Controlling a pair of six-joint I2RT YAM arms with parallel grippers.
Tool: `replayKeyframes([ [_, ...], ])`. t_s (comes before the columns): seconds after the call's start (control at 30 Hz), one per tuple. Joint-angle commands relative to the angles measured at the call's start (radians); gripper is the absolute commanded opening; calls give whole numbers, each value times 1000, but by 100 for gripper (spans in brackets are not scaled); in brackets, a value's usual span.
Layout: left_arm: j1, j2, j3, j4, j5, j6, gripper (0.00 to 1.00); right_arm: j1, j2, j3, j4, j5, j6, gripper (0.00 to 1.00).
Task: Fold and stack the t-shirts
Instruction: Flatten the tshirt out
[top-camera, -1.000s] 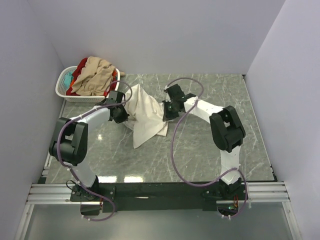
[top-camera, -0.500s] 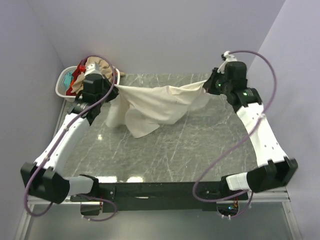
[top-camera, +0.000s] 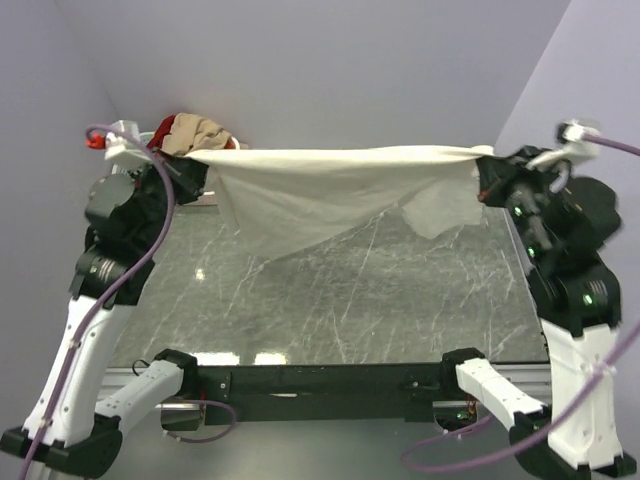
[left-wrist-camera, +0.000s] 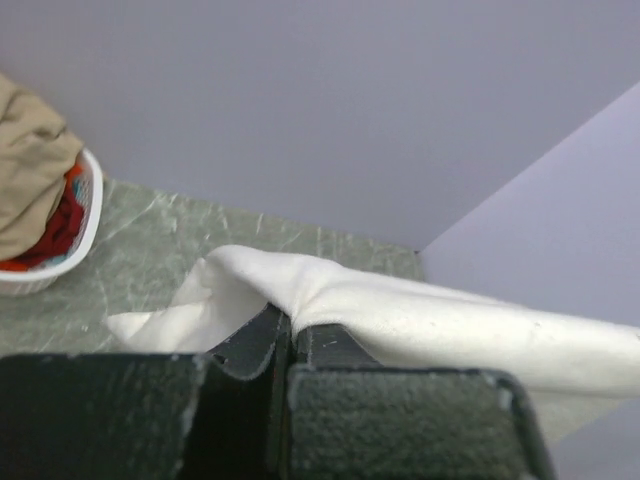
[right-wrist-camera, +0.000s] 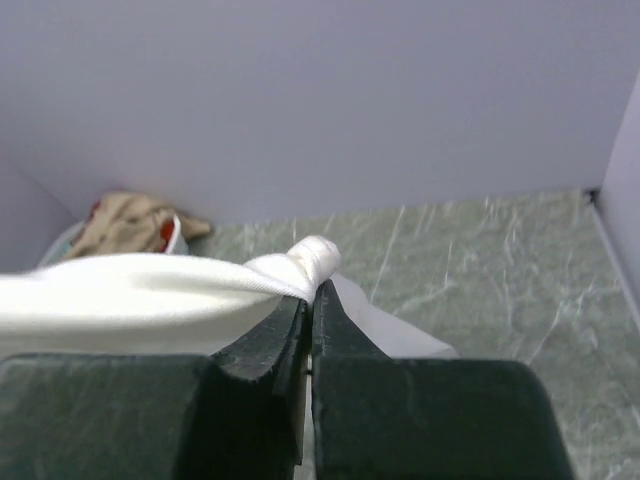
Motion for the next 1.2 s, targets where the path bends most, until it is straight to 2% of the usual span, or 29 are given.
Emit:
replayKeyframes([
  [0.0, 2, -52, 65, 38, 32, 52, 0, -9, -53, 55, 78, 72, -29, 0],
  [0.1, 2, -45, 76, 63, 96, 59, 0, -7, -70, 54, 90, 89, -14, 0],
  [0.2, 2, 19, 66, 113, 182, 53, 0, -7, -71, -20, 124, 98, -12, 0],
  [0.3, -5, 166, 127, 126, 228, 32, 0, -15, -35, -118, 137, 128, 6, 0],
  [0.37, -47, 341, 206, 83, 213, 55, 0, -33, -12, -213, 166, 116, 12, 0],
  [0.4, -67, 412, 323, 57, 198, 103, 1, -70, 10, -248, 214, 104, 17, 0],
  [0.43, -105, 557, 388, 32, 178, 125, 2, -99, 27, -319, 240, 60, 26, 0],
  [0.47, -114, 631, 460, -32, 150, 141, 6, -128, 45, -350, 265, 32, 52, 0],
  [0.5, -119, 708, 611, -60, 106, 150, 12, -163, 89, -377, 315, 6, 66, 0],
  [0.53, -119, 853, 685, -87, 79, 150, 18, -228, 119, -417, 331, -50, 83, 0],
  [0.57, -121, 924, 759, -136, 69, 150, 28, -254, 151, -431, 349, -74, 102, 0],
  [0.6, -121, 991, 910, -168, 34, 157, 54, -274, 227, -436, 354, -101, 104, 4],
  [0.63, -121, 1114, 983, -196, 33, 162, 66, -302, 267, -431, 348, -120, 101, 12],
  [0.67, -119, 1162, 1048, -219, 44, 167, 77, -306, 310, -419, 332, -147, 81, 23],
  [0.7, -122, 1219, 1124, -259, 56, 162, 91, -311, 385, -407, 290, -145, 72, 43],
  [0.73, -124, 1222, 1129, -267, 74, 153, 94, -313, 412, -393, 273, -140, 64, 52],
  [0.77, -127, 1212, 1105, -261, 81, 147, 95, -314, 430, -393, 262, -134, 58, 57],
  [0.8, -131, 1184, 983, -211, 82, 142, 96, -314, 438, -400, 265, -140, 60, 62],
  [0.87, -139, 1049, 813, -134, 69, 139, 96, -314, 423, -449, 283, -166, 70, 66],
  [0.9, -139, 959, 654, -83, 68, 125, 96, -314, 403, -465, 295, -190, 75, 66],
  [1.0, -139, 822, 428, -95, -3, 104, 94, -313, 366, -534, 311, -232, 93, 68],
  [1.07, -139, 770, 338, -155, -69, 79, 92, -313, 349, -589, 318, -250, 101, 68],
  [1.17, -139, 672, 109, -170, -91, 27, 84, -313, 331, -652, 329, -273, 118, 67],
])
